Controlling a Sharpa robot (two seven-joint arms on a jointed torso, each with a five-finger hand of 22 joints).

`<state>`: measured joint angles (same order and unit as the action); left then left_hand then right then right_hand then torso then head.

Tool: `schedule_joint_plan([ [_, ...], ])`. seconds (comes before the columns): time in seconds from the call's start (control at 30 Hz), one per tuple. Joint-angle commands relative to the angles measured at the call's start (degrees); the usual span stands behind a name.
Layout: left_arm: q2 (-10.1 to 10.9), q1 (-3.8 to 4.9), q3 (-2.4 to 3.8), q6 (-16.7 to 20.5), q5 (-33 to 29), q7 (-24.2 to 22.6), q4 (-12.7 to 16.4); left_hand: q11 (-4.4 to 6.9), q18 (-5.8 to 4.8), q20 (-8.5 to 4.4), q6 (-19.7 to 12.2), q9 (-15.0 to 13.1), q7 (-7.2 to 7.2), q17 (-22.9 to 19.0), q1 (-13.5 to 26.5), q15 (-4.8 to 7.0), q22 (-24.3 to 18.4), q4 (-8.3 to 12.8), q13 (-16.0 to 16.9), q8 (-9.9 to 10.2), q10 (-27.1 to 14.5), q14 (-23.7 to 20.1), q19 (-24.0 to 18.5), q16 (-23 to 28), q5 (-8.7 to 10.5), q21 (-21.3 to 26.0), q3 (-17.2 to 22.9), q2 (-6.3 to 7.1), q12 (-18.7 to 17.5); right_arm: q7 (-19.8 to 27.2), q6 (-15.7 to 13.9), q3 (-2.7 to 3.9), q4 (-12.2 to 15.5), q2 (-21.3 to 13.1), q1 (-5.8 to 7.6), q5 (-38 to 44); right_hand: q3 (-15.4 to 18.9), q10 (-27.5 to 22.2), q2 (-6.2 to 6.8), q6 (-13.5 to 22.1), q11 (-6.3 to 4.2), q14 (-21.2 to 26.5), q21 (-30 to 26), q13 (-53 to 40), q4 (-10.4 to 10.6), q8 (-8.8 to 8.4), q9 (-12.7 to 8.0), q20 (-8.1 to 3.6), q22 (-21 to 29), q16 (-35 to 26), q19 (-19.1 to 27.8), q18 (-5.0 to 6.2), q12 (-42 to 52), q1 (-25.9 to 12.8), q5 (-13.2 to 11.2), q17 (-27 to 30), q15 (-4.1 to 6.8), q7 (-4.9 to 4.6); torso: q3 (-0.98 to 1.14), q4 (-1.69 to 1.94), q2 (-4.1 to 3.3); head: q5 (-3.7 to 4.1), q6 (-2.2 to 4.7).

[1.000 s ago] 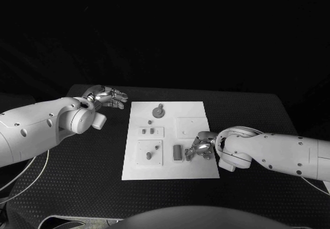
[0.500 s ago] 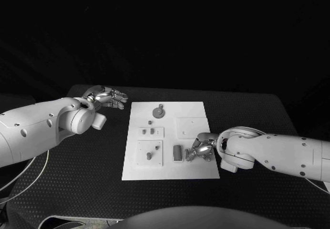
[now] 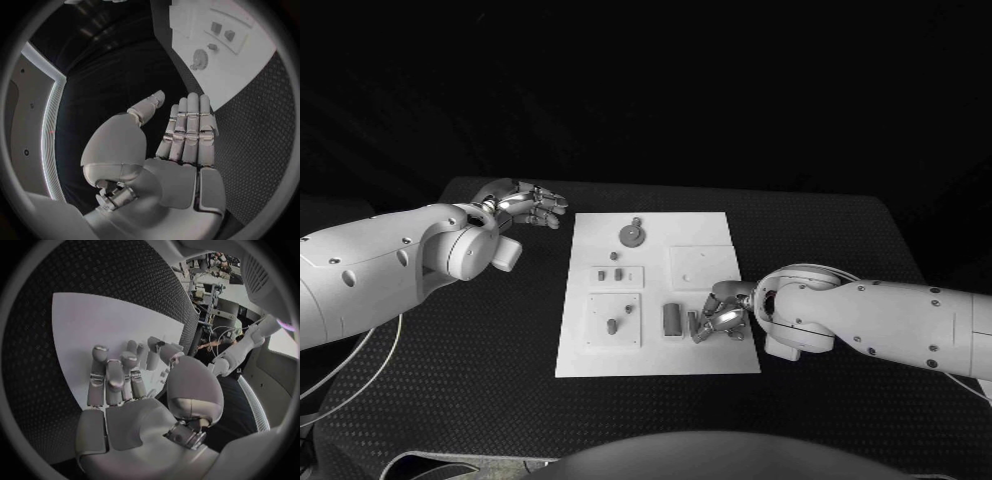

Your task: Assemble the parts on the task board

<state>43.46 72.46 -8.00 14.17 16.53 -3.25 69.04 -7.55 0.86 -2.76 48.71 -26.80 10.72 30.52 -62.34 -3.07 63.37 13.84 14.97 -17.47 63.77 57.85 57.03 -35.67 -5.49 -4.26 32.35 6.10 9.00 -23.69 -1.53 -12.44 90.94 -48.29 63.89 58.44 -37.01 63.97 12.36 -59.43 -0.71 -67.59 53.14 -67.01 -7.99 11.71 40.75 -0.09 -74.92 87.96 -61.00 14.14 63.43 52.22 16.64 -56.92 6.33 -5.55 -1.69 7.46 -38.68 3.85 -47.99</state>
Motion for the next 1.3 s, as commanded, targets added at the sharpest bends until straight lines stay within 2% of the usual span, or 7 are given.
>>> schedule_joint_plan([
  [0.03, -0.1, 0.07, 0.03, -0.8, -0.2, -0.3, 0.1, 0.18, -0.18, 0.17, -0.3, 0.1, -0.09, 0.1, 0.4, -0.03, -0.1, -0.2, -0.1, -0.3, -0.4, 0.3, -0.4, 0.3, 0.08, 0.3, 0.0, -0.08, 0.4, -0.2, 0.0, 0.00, -0.2, 0.2, -0.04, 1.1, 0.5, 0.0, -1.35, -0.7, -0.15, -0.5, 0.1, 0.0, 0.0, 0.49, 0.1, 0.14, -1.0, 0.1, -0.1, 0.86, 0.4, -0.1, -0.3, -0.4, 0.04, 0.14, -0.02, 0.01, -0.01, 0.01, -0.01],
  [0.17, -0.1, 0.07, 0.02, -0.8, -0.2, -0.3, 0.1, 0.18, -0.19, 0.17, -0.3, 0.1, -0.09, 0.1, 0.5, -0.03, -0.1, -0.2, -0.1, -0.3, -0.4, 0.3, -0.4, 0.3, 0.08, 0.3, 0.0, -0.10, 0.4, -0.3, -0.3, -0.01, -0.6, 0.7, -0.04, 1.1, 1.2, 0.2, -3.56, -1.1, -0.34, -1.1, 0.2, 0.1, -0.1, 0.79, 0.2, 0.10, -1.0, 0.2, -0.2, 0.86, 0.5, -0.5, -0.3, -0.8, 0.17, 0.35, -0.05, 0.01, -0.01, 0.04, -0.07],
  [0.4, 0.0, 0.07, 0.02, -0.8, -0.2, -0.3, 0.1, 0.18, -0.19, 0.17, -0.3, 0.1, -0.09, 0.1, 0.5, -0.03, -0.1, -0.3, -0.1, -0.3, -0.4, 0.3, -0.4, 0.3, 0.08, 0.3, 0.0, -0.12, 0.4, -1.8, -2.3, -0.01, -1.3, 1.0, -0.05, 1.7, 1.6, 0.6, -5.61, -1.7, -0.61, -1.7, 0.3, 0.2, -0.5, 1.19, 0.3, -0.02, -1.0, 0.3, -0.4, 0.86, 0.6, -1.1, -0.3, -1.4, 0.38, 0.62, -0.06, 0.03, 0.00, 0.00, -0.15],
  [0.5, 0.0, 0.07, 0.02, -0.8, -0.2, -0.3, 0.1, 0.18, -0.19, 0.17, -0.3, 0.1, -0.09, 0.1, 0.5, -0.03, -0.1, -0.3, -0.1, -0.3, -0.4, 0.3, -0.4, 0.3, 0.08, 0.3, 0.0, -0.13, 0.4, -2.2, -2.0, -0.01, -1.5, 1.2, -0.05, 2.0, 1.6, 0.9, -6.59, -2.1, -0.78, -2.1, 0.4, 0.2, -1.2, 1.41, 0.4, -0.14, -1.0, 0.4, -0.5, 0.86, 0.7, -1.0, -0.2, -1.7, 0.53, 0.79, -0.08, 0.02, 0.01, -0.04, -0.18],
  [0.87, 0.0, 0.07, 0.02, -0.8, -0.2, -0.3, 0.1, 0.19, -0.18, 0.17, -0.3, 0.1, -0.10, 0.2, 0.5, -0.03, -0.1, -0.3, -0.1, -0.3, -0.4, 0.3, -0.4, 0.3, 0.08, 0.3, 0.0, -0.14, 0.4, -3.3, -1.5, -0.01, -1.6, 1.2, -0.05, 3.8, 1.5, 1.3, -7.80, -2.5, -0.97, -2.5, 0.5, 0.2, -3.4, 1.68, 0.4, -0.28, -1.0, 0.4, -0.6, 0.86, 0.7, -0.7, -0.2, -2.0, 0.73, 0.99, -0.04, 0.01, 0.00, -0.07, -0.24],
  [1.1, 0.0, 0.07, 0.01, -0.9, -0.2, -0.2, 0.1, 0.19, -0.18, 0.17, -0.3, 0.1, -0.10, 0.2, 0.5, -0.03, -0.1, -0.3, -0.1, -0.3, -0.4, 0.3, -0.4, 0.4, 0.09, 0.3, 0.0, -0.13, 0.4, -3.5, -1.0, -0.02, -1.8, 1.5, -0.05, 4.2, 0.9, 1.6, -9.81, -2.8, -1.14, -2.7, 0.5, 0.3, -6.6, 1.97, 0.5, -0.29, -1.0, 0.4, -0.8, 0.86, 0.7, 0.7, -0.2, -2.1, 0.84, 1.17, -0.03, 0.00, -0.01, -0.04, -0.28],
  [1.3, 0.0, 0.07, 0.01, -0.9, -0.2, -0.2, 0.1, 0.19, -0.18, 0.17, -0.3, 0.1, -0.10, 0.2, 0.5, -0.03, -0.1, -0.3, -0.1, -0.3, -0.4, 0.3, -0.4, 0.4, 0.09, 0.3, 0.0, -0.14, 0.4, -3.5, -1.0, -0.04, -1.9, 1.7, -0.07, 4.2, 1.2, 1.7, -9.38, -2.8, -1.12, -2.7, 0.5, 0.4, -6.6, 2.03, 0.5, -0.14, -1.0, 0.3, -0.8, 0.86, 0.6, 0.1, -0.2, -2.1, 0.82, 1.15, -0.03, 0.02, -0.01, -0.04, -0.28],
])
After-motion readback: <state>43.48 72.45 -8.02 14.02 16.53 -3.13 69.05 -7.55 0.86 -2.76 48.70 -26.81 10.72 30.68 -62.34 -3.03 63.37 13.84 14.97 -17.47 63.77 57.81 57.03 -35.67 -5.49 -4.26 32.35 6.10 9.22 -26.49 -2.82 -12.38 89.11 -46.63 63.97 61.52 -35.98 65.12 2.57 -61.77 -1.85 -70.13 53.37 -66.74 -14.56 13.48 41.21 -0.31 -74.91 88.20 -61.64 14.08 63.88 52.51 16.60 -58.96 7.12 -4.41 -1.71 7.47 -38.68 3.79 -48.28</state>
